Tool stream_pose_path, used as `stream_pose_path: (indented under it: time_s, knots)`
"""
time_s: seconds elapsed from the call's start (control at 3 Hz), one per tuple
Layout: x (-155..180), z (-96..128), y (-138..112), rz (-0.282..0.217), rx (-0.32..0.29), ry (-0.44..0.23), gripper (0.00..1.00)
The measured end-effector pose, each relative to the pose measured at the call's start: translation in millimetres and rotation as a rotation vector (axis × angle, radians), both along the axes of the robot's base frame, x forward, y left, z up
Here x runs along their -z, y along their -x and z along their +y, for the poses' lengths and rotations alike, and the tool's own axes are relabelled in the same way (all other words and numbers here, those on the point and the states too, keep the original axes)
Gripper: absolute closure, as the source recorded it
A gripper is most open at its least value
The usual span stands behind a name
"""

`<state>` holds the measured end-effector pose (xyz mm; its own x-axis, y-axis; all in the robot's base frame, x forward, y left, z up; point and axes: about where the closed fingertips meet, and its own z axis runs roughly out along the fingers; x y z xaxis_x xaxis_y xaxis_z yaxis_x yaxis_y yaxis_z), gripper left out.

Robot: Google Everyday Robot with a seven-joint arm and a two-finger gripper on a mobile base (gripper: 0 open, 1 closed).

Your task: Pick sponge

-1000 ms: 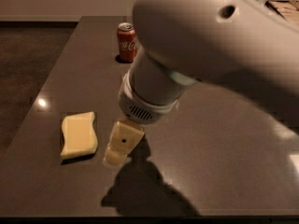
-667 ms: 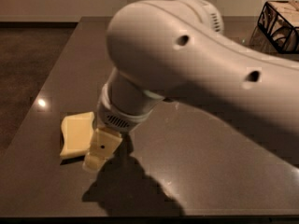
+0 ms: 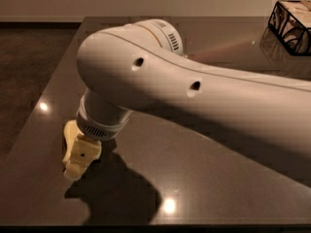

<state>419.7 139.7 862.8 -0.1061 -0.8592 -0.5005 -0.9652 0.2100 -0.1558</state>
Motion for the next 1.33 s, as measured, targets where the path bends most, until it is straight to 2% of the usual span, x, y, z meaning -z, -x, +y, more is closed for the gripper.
stream_pose_path:
  time_s: [0.33,0.67,1.0,1.33]
  knots:
    - [14,22,-8,0.004,-0.014,-0.009,0.00]
    - [26,31,-16,0.012,-0.010,-0.007,0.00]
    - [25,32,-21,0.011,-0.008,-0.002,0.16]
    - [15,28,-21,0.011,-0.021,-0.002,0.39]
